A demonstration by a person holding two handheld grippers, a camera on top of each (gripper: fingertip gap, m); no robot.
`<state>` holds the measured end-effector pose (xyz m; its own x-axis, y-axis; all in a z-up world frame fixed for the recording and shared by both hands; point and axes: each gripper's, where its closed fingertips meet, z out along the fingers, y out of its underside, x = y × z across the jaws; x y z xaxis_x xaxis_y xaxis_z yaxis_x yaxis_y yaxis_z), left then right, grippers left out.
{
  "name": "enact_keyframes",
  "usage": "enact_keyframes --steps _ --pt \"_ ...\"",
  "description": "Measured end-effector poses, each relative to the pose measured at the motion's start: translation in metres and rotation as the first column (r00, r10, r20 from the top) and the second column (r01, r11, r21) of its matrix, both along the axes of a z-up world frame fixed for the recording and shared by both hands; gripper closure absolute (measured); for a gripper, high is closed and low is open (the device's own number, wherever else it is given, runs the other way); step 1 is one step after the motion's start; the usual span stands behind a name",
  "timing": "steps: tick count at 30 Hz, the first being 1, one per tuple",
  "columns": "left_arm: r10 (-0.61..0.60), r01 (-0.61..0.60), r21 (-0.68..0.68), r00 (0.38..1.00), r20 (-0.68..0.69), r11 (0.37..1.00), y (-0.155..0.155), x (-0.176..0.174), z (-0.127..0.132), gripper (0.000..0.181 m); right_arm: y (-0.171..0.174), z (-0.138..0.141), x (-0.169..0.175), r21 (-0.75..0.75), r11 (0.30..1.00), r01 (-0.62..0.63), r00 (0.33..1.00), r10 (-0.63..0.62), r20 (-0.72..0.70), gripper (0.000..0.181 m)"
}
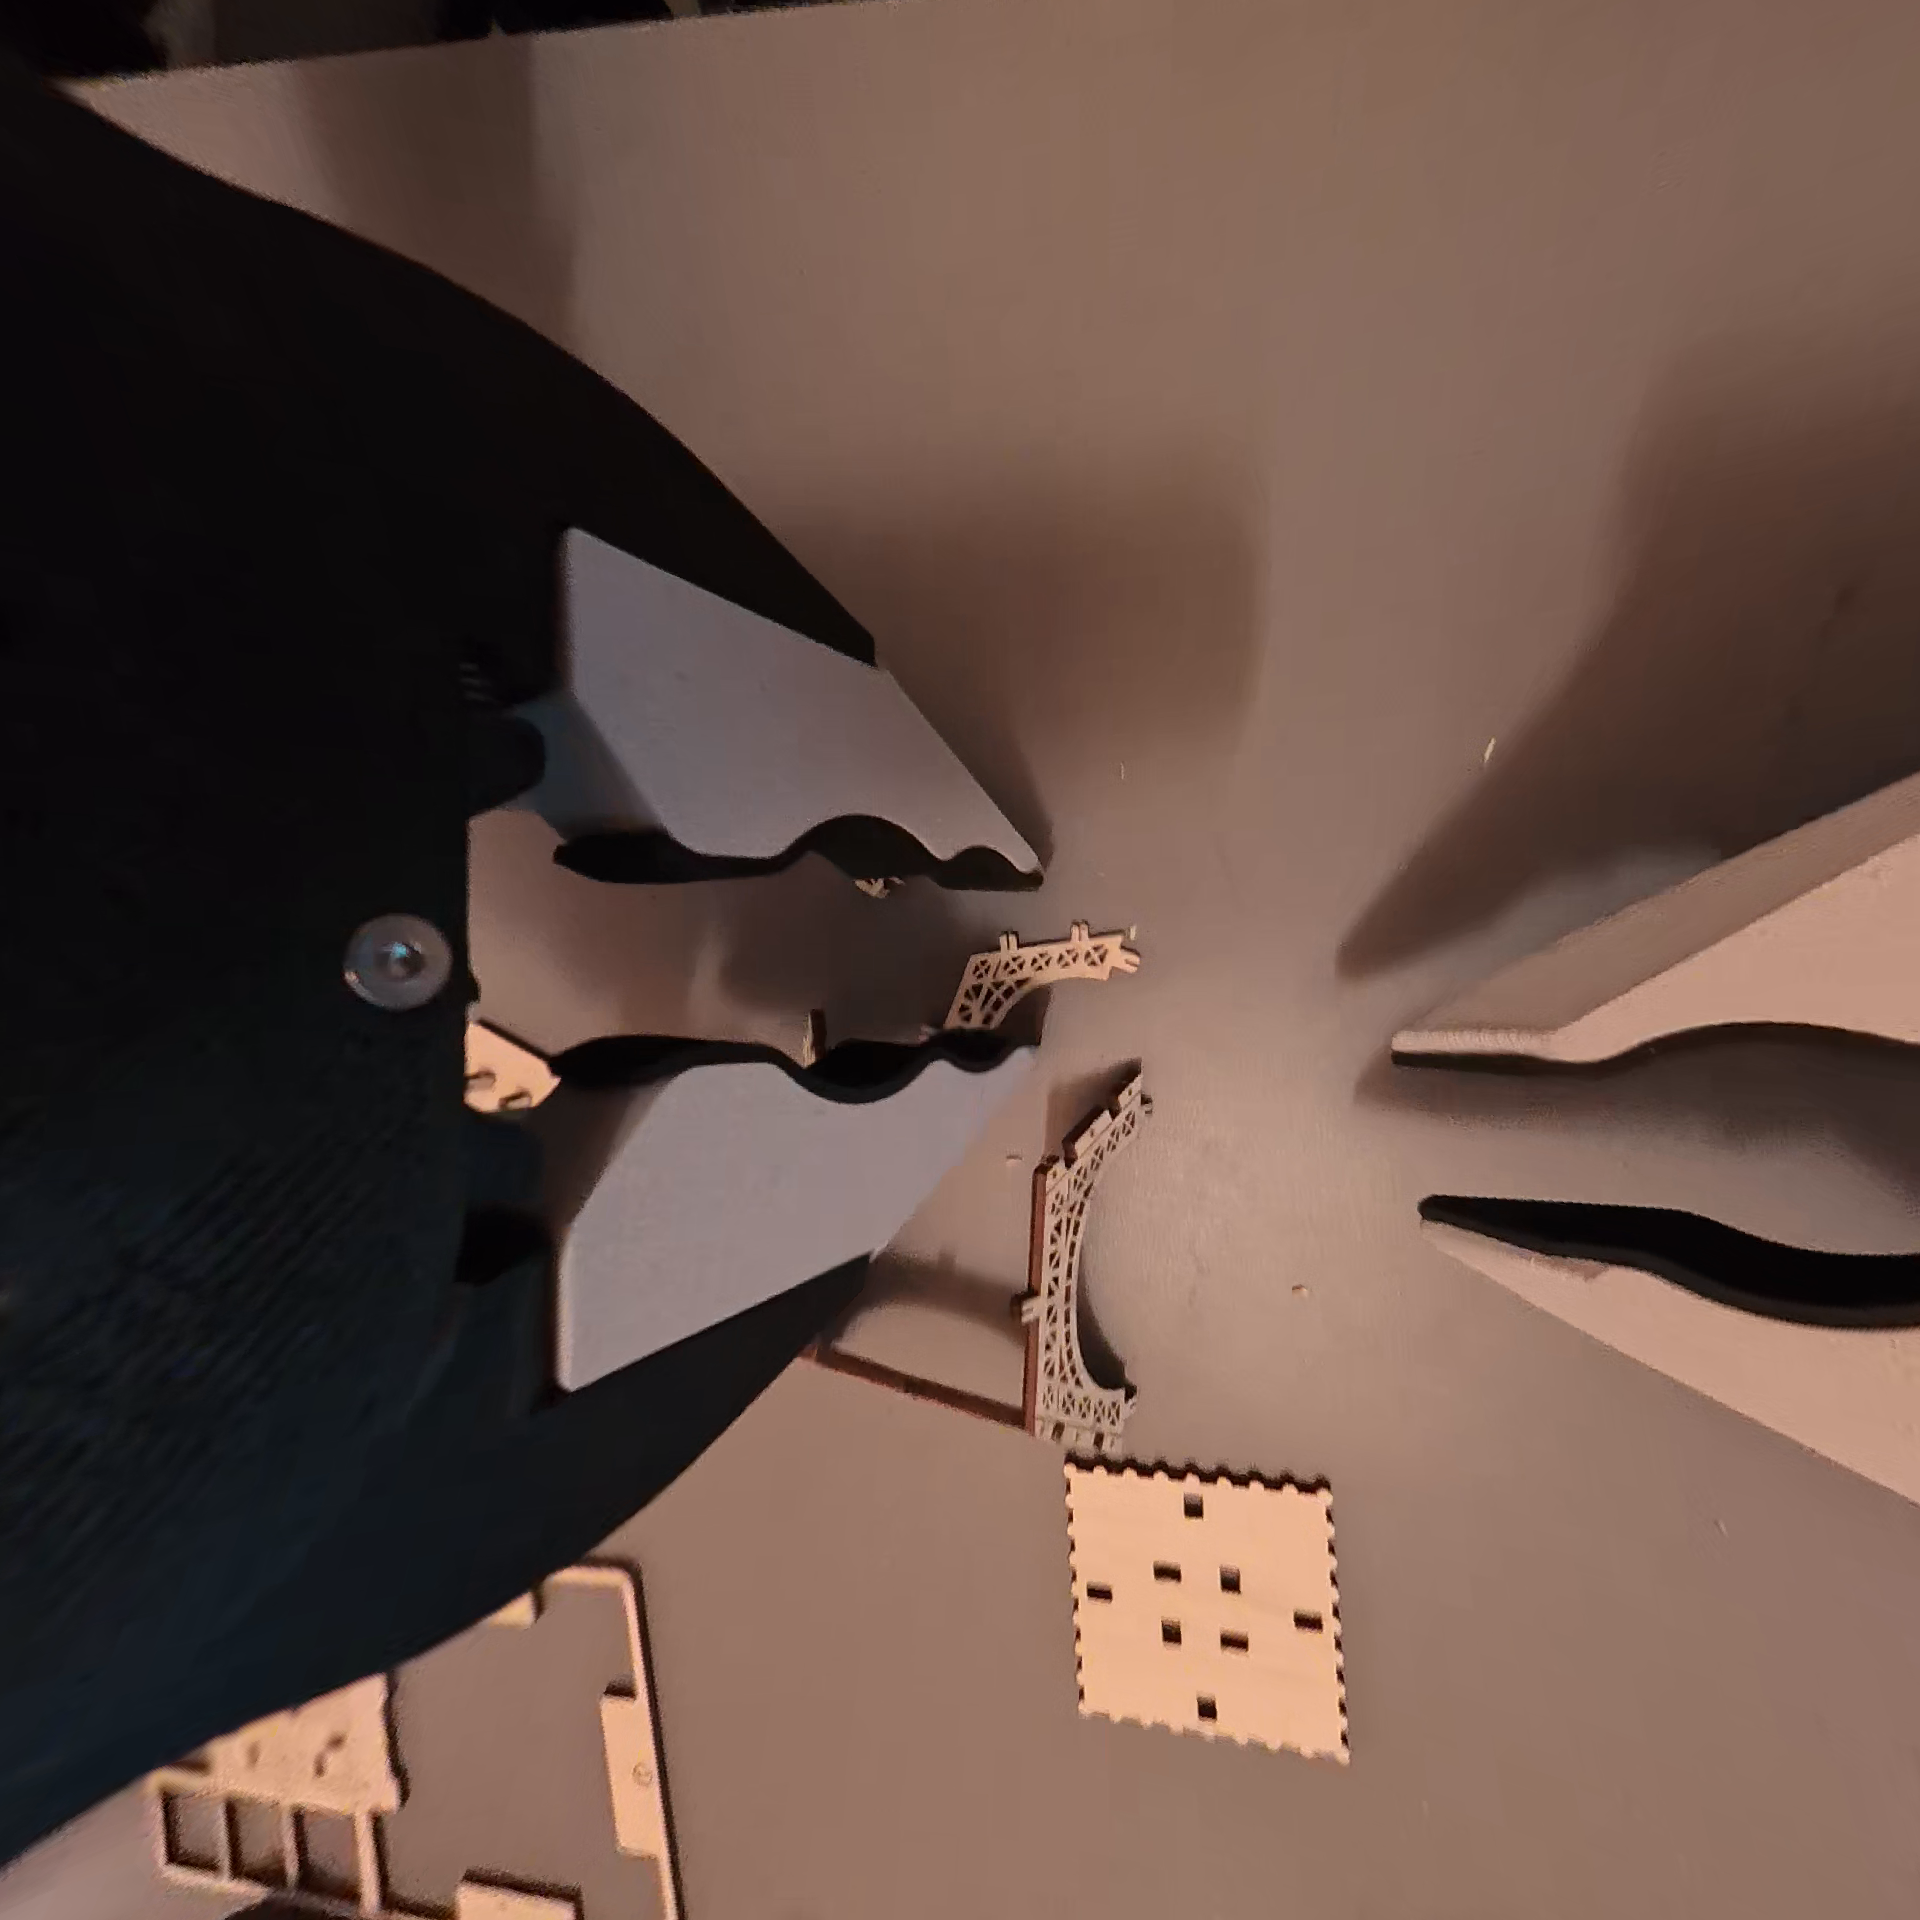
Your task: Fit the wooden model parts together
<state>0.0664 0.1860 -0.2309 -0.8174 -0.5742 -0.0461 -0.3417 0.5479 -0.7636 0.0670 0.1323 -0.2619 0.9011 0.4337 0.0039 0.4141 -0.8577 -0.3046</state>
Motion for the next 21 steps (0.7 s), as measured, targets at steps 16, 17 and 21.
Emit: enact_keyframes --steps 16,17,21 --pt "-0.21 0.198 0.075 0.952 0.222 0.977 -0.036 -0.014 0.017 0.163 0.002 0.016 -0.011 0.114 0.992 0.058 0.998 -0.06 0.009 0.176" --pt "-0.242 0.221 0.104 0.934 0.264 0.97 -0.039 -0.016 0.019 0.161 0.003 0.021 -0.012 0.131 0.988 0.076 0.997 -0.076 -0.008 0.176" --pt "-0.305 0.25 0.194 0.886 0.349 0.949 -0.047 -0.019 0.022 0.155 0.005 0.035 -0.014 0.191 0.971 0.147 0.986 -0.129 -0.103 0.176"
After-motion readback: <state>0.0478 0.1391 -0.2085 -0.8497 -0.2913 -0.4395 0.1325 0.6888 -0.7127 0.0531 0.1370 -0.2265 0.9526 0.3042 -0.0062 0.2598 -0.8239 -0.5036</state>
